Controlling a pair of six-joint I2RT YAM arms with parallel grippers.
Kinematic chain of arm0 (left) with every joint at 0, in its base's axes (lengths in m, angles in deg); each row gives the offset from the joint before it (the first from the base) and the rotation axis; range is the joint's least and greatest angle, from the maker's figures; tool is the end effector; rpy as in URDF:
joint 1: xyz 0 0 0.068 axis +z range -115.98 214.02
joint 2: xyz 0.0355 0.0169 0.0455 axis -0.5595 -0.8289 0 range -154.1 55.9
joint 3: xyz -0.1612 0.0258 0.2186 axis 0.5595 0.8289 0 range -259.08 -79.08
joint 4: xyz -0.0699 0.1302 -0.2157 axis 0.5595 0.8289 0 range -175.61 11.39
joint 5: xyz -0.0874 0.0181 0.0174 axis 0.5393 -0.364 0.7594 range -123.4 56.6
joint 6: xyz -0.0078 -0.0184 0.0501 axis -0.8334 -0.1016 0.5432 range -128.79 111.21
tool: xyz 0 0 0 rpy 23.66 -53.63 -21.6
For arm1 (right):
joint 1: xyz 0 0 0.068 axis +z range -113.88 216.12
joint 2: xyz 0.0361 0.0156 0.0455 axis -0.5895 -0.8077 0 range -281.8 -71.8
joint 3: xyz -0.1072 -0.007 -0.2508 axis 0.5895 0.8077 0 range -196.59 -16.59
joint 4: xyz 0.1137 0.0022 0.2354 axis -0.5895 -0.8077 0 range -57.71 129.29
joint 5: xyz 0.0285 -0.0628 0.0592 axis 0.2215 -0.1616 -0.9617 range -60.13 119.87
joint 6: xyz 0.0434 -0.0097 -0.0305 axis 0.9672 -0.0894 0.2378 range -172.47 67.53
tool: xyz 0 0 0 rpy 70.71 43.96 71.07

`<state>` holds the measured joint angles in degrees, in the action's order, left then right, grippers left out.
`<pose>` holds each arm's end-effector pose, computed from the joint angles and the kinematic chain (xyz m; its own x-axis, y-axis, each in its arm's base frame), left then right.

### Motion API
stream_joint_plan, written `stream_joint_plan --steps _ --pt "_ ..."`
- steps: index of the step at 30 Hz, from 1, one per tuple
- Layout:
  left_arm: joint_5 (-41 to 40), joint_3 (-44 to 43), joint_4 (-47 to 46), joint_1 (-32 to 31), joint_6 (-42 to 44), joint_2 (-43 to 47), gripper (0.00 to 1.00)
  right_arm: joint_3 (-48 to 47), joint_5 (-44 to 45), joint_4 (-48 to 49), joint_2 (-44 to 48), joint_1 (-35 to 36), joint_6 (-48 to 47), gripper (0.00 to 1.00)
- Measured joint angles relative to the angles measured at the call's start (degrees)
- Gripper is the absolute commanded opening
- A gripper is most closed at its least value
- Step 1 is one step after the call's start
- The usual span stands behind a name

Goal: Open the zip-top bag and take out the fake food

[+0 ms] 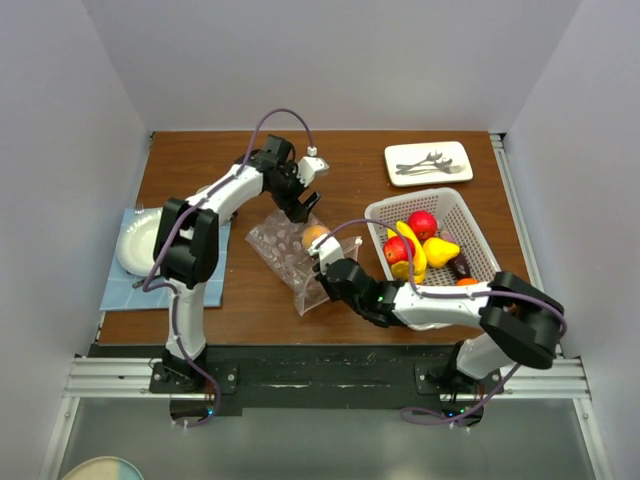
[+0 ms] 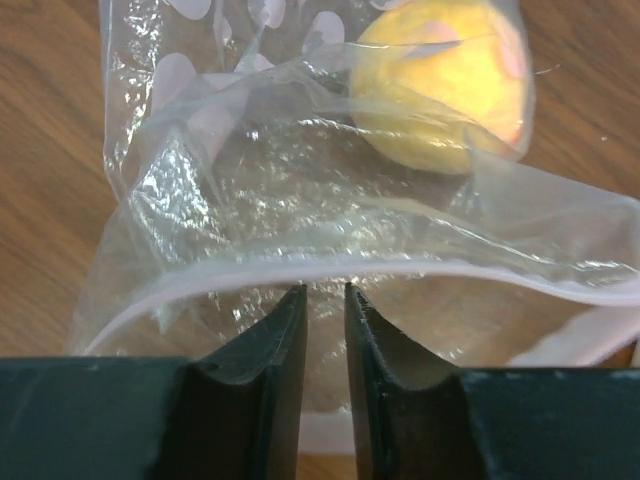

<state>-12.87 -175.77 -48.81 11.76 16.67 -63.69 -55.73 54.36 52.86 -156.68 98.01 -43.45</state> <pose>0.4149 -0.1834 0.2103 -0.4986 0.6390 -0.5857 0.8116 0.5814 -0.0566 0.1546 0.2579 0.1862 -0.3478 -0.3482 -0.8705 -0.5901 0.8028 -0.0854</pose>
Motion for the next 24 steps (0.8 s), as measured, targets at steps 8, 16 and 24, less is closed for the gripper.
stream_joint_plan --steps 8,16,24 --pt "-1.14 1.33 -1.99 -3.28 0.09 -0.94 1.00 -2.97 -0.17 3.56 -6.86 -1.81 -0.07 0.81" --pt "-2.32 1.64 -2.10 -5.90 1.16 -2.34 1.00 -3.37 2.12 7.13 -9.40 -2.36 0.07 0.99" --pt "-0.26 7.34 -0.63 -5.31 4.00 -0.57 1.00 -3.32 3.19 9.84 -12.15 -3.54 0.61 0.99"
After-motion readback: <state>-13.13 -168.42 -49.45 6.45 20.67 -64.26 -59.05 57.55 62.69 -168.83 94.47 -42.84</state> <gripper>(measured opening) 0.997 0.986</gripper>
